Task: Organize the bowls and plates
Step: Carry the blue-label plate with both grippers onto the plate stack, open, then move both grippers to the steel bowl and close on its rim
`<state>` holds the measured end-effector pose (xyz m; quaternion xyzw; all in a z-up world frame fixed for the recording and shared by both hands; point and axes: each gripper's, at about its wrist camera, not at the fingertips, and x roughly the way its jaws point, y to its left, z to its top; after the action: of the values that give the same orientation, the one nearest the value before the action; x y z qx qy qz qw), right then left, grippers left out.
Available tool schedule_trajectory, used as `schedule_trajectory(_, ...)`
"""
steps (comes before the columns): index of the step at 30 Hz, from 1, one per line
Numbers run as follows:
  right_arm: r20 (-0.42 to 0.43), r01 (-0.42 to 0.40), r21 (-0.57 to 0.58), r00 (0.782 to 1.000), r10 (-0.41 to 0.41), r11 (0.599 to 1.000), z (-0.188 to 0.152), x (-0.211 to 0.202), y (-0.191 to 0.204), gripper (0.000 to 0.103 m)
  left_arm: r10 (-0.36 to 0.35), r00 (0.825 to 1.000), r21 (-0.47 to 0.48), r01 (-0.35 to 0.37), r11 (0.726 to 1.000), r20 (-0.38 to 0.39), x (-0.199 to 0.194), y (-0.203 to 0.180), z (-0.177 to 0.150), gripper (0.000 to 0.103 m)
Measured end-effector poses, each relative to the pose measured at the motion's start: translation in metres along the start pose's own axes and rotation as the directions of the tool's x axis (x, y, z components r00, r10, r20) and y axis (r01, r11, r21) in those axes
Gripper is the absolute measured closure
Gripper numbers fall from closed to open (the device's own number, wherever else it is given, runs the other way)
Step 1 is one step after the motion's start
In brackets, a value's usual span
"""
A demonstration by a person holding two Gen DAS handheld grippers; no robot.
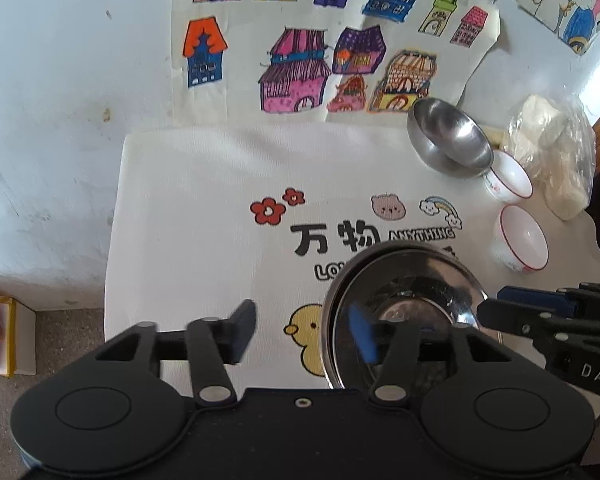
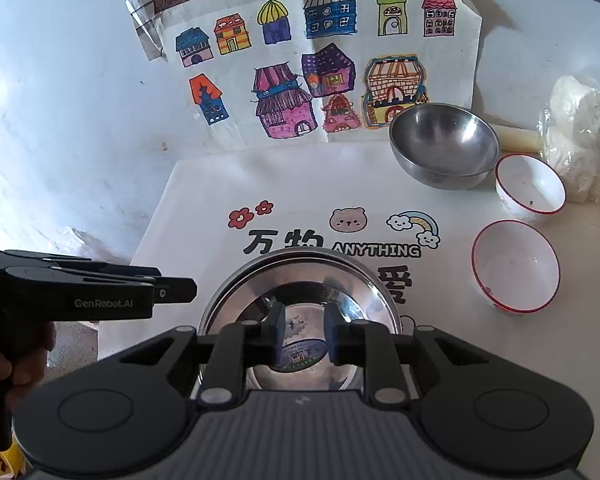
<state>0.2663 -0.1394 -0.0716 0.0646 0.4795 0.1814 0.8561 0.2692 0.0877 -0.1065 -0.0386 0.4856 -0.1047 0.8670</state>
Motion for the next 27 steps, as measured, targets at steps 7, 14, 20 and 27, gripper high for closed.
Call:
schedule_trajectory(7, 0.019, 0.021, 0.022, 1.0, -0.021, 1.0, -0.002, -0.005, -0.006, 0.058, 0.026, 0.999, 0.015, -0.027, 1.0, 0.042, -0.004, -0.009, 0.006, 0.017)
schedule_trajectory(14, 0.037, 0.06, 0.08, 0.997, -0.063, 0.995, -0.01, -0.017, -0.026, 0.028, 0.027, 0.999, 0.024, -0.028, 0.999, 0.038, -0.001, -0.021, 0.008, 0.004)
schedule_trajectory(20, 0.04, 0.117, 0.139, 0.992, -0.123, 0.983, -0.021, -0.029, -0.043, 0.008, 0.0, 1.0, 0.03, 0.0, 1.0, 0.003, 0.004, -0.034, 0.007, 0.001)
schedule_trajectory(27, -0.041, 0.245, 0.198, 0.97, -0.242, 0.949, -0.032, -0.036, -0.063, 0.0, -0.01, 1.0, 0.082, 0.011, 0.997, -0.014, 0.009, -0.061, 0.002, 0.001)
